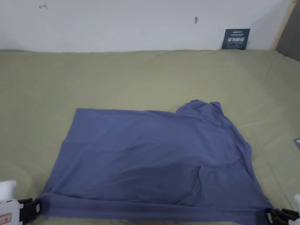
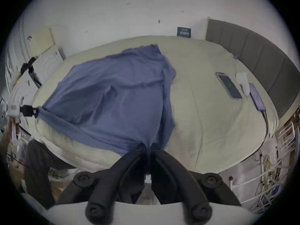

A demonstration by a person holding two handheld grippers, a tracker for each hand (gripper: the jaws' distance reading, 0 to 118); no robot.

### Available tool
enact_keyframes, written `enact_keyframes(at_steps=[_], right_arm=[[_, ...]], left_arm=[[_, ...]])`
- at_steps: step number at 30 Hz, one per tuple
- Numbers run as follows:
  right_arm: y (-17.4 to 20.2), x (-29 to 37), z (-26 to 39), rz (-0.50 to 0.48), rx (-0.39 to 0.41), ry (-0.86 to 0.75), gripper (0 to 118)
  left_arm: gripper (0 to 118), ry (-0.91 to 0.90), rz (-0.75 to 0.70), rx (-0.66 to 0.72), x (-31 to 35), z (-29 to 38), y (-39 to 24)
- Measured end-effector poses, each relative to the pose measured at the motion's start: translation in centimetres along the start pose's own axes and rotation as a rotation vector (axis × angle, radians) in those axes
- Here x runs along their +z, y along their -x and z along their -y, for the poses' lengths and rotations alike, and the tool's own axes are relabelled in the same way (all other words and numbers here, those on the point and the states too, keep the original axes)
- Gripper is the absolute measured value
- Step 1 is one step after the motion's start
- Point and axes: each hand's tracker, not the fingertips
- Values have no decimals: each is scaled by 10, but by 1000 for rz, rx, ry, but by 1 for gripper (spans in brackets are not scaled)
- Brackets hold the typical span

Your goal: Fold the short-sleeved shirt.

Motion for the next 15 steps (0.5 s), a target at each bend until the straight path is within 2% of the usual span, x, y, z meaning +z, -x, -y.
enact_keyframes(at_steps=[5, 7, 11, 15], right_arm=[[-1, -1, -63, -13, 21, -56, 8], [4, -7, -91, 3, 66, -86, 8], [5, -38, -137, 23, 88, -81, 8], [-1, -79, -167, 28, 76, -31, 8]], left_arm=[[6, -43, 25, -28, 8, -39, -9], [6, -56, 30, -36, 5, -61, -14], [6, -73, 26, -71, -15, -106, -25], [6, -61, 35, -71, -49, -142, -31]])
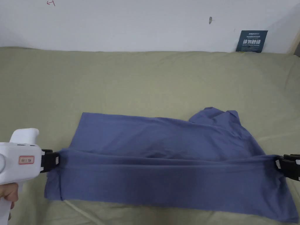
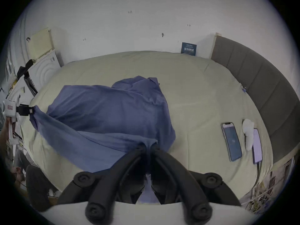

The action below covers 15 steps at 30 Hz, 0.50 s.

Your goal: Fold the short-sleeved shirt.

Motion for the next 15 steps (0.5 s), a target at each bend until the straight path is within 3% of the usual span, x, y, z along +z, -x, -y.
enact_keyframes(at_steps=[5, 7, 8, 9, 10, 11, 12, 15], right_arm=[[-7, -47, -16, -15, -49, 64, 8], [-9, -60, -16, -40, -76, 109, 18], [-10, -64, -15, -38, -96, 115, 46], [-12, -66, -12, -35, -127, 121, 89], [-14, -64, -8, -24, -146, 114, 104], [-16, -58, -2, -24, -179, 87, 105], [-17, -51, 4, -36, -183, 83, 105], [-12, -29, 26, -30, -172, 112, 104]], left_arm=[[6, 39, -7, 3, -46, -23, -3], [7, 72, -8, 8, -60, -21, -5], [19, 90, -13, 15, -65, -18, -5], [69, 87, -16, 12, -69, -16, -4], [108, 77, -11, 22, -68, -10, -3], [118, 67, -22, 47, -67, -3, -3], [112, 52, -18, 65, -55, 1, 1], [110, 56, -23, 78, -34, 21, 1]])
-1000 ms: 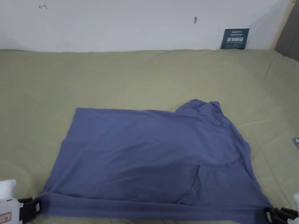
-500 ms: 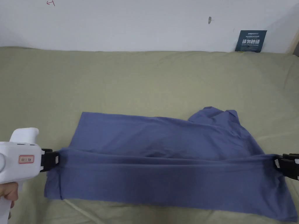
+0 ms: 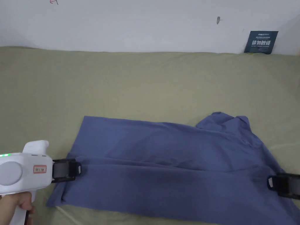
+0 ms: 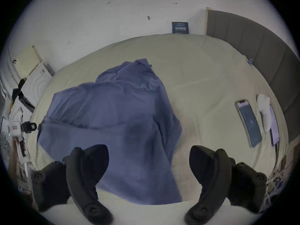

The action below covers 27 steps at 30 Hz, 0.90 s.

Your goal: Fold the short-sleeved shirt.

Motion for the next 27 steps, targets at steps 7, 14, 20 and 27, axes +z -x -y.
enact_keyframes(at_steps=[7, 14, 20, 27], right_arm=[[0, 37, 53, -27, 8, -35, 3], [0, 44, 65, -2, 25, -28, 3], [-11, 35, 67, 30, 15, -12, 3], [-19, 18, 69, 7, 10, 37, 96]], left_arm=[[0, -18, -33, -56, 25, 40, 5], [118, 60, -29, -20, -8, 37, 11], [97, 108, -88, -34, -34, 40, 8], [10, 65, 19, -121, -4, 46, -20]])
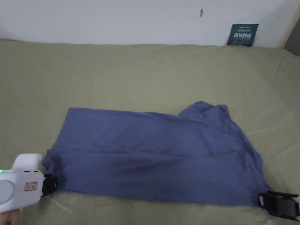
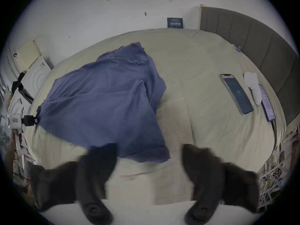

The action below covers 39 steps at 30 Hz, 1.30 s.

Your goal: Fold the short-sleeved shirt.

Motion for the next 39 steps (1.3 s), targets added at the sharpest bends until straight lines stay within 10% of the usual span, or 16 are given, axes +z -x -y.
enact_keyframes(at_steps=[5, 9, 32, 34, 35, 36, 37, 39], right_arm=[[2, -19, 0, 17, 25, 12, 93], [-10, -26, 0, -36, -61, 37, 11], [1, 82, 99, -106, -50, 20, 11], [1, 79, 100, -108, -83, 18, 27], [1, 78, 101, -112, -90, -11, 61], [4, 80, 99, -68, -71, -45, 99], [-2, 77, 96, -51, -47, -49, 107], [0, 83, 86, -73, -40, -98, 107]], left_arm=[[10, 2, -81, -52, -4, -5, -8], [10, 3, -63, -9, -1, -6, 1], [10, 17, -28, 91, 111, 115, 31], [13, 15, 6, 119, 106, 117, 34], [35, 12, 14, 133, 104, 117, 35], [90, 8, 1, 133, 104, 115, 34], [118, -7, -27, 109, 104, 113, 33], [115, -66, -53, 80, 112, 101, 34]])
